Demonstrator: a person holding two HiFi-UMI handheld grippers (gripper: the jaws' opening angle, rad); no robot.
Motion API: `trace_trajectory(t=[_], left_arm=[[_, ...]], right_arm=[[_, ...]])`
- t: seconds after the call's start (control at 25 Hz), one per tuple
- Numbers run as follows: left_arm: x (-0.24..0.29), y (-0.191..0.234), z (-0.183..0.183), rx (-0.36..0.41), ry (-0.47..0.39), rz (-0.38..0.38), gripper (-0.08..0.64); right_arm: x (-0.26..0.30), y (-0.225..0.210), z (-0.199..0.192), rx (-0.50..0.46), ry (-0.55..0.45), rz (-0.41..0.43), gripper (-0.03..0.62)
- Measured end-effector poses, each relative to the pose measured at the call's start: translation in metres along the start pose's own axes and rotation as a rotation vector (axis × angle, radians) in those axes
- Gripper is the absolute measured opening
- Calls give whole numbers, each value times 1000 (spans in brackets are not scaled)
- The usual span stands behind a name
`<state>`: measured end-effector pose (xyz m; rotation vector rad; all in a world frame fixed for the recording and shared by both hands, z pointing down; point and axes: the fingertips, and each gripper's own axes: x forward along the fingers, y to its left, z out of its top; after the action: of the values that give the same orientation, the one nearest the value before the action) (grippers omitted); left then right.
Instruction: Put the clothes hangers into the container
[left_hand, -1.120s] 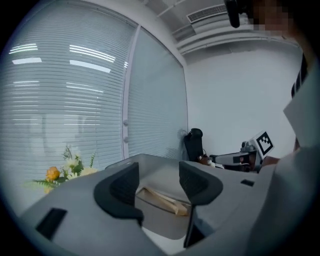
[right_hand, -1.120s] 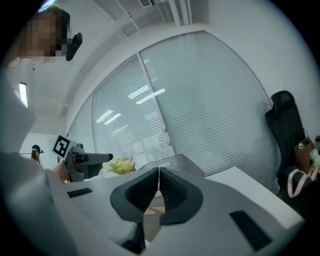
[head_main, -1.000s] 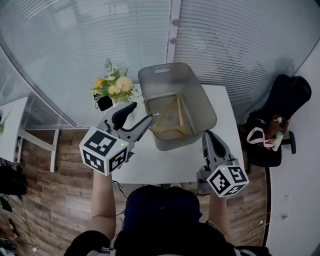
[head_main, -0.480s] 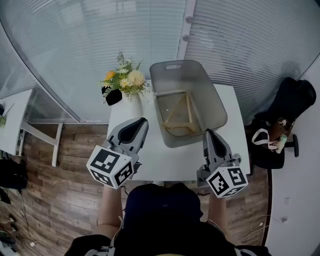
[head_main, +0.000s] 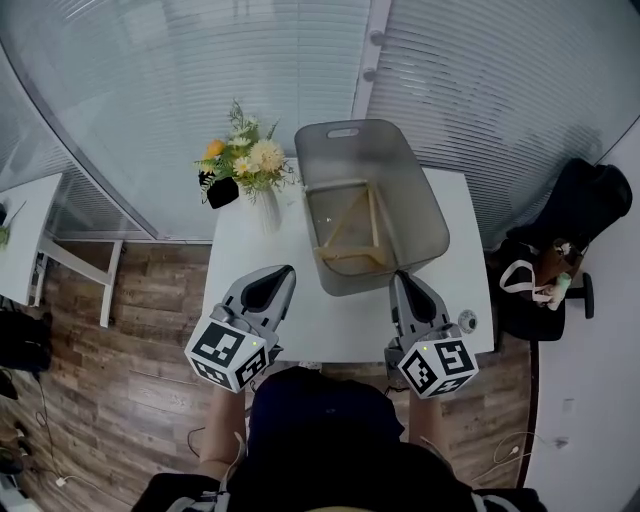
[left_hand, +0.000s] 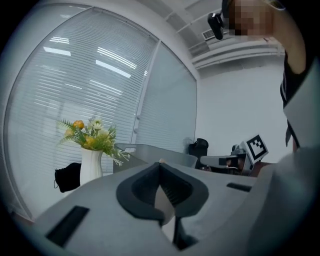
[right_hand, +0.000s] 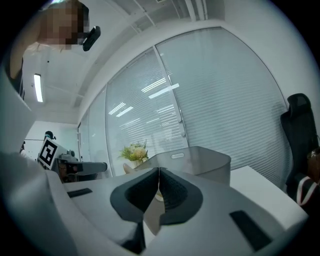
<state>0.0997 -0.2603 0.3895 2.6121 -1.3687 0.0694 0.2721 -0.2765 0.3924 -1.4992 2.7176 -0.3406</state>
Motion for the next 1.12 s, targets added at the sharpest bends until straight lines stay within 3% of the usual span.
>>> trace_trajectory(t=[0.2,0.56,1.12], left_arm=[[3,-1,-7,41,23,33,9],[7,5,-8,38,12,77,9],[12,1,-21,52,52,61,9]], right_arm=[[3,3,-1,-15,27,23,29],[4,-5,-4,-17,59,10,28],[4,-4,-10,-3,78,37,28]])
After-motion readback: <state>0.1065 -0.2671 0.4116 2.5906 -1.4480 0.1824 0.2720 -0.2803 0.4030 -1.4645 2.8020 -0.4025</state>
